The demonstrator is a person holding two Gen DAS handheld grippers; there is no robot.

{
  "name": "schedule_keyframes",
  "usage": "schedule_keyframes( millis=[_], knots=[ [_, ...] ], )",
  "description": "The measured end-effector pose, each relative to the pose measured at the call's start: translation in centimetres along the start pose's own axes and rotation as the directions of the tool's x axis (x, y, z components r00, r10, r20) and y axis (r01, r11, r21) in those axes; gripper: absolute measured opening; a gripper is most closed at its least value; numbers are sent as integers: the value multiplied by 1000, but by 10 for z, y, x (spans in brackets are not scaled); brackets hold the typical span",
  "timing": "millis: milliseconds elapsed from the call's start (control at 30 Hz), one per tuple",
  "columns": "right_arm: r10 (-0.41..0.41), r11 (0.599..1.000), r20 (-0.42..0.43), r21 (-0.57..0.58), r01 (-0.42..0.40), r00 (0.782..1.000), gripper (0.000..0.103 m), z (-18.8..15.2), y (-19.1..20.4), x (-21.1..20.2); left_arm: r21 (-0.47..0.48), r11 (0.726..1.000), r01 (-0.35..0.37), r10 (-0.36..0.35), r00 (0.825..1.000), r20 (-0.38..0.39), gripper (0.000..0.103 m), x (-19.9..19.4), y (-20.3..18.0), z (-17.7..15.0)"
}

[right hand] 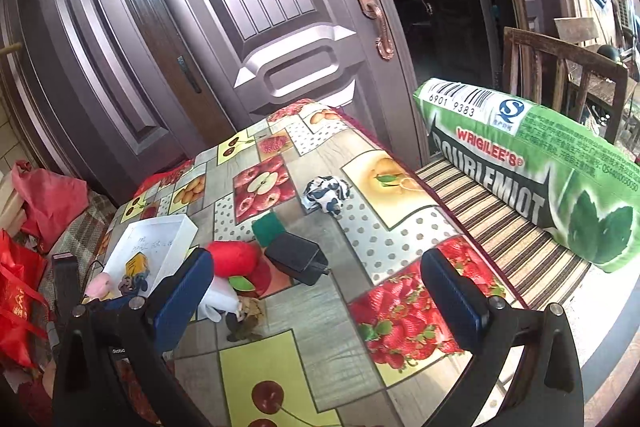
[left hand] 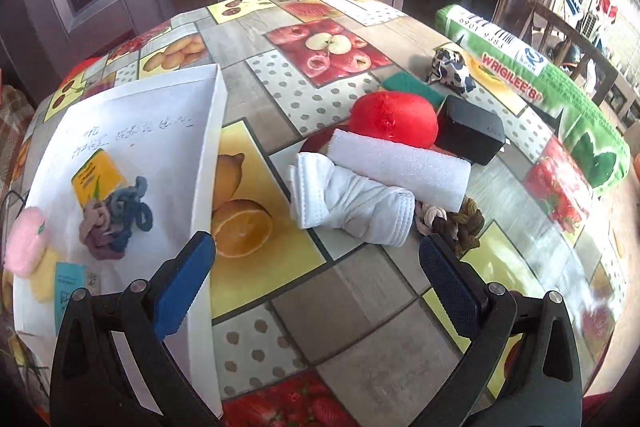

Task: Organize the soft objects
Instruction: 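Grasp the white fabric roll with the left gripper while the right moves to the rope knot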

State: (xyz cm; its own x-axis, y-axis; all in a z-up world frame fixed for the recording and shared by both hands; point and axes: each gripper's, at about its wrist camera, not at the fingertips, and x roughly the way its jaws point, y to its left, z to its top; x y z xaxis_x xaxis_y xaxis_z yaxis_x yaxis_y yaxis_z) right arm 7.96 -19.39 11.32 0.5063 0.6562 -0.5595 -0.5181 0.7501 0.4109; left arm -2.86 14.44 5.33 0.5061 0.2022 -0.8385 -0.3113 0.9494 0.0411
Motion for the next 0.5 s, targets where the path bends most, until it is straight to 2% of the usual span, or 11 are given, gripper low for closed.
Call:
schedule_keyframes(
  millis=[133,233,267,300,333,433,500],
  knots=[
    [-54,998,31,42,53,998,103,7,-39,-21,25,999,-35,36,997,-74,103,38,-15,7],
    [-86,994,37,68,84,996,103,11,-61,-28,22,997,-69,71,994,-80,103,55,-18,12],
    [-89,994,32,68,87,996,103,13,-66,-28,-1,998,-60,60,995,-75,99,57,-15,14],
    [-89,994,26,62,87,996,103,14,-68,-26,-38,999,-28,26,998,-65,77,56,-12,15],
    [-82,996,20,48,81,996,103,15,-69,-23,-73,997,-10,5,998,-55,70,54,-7,16],
    [-18,999,-12,-30,18,1000,103,17,-59,-4,-103,994,22,-26,999,-35,61,49,-4,13],
    [9,997,-35,-82,-12,999,103,18,-47,12,-120,992,34,-36,999,-22,58,40,-4,7]
  ],
)
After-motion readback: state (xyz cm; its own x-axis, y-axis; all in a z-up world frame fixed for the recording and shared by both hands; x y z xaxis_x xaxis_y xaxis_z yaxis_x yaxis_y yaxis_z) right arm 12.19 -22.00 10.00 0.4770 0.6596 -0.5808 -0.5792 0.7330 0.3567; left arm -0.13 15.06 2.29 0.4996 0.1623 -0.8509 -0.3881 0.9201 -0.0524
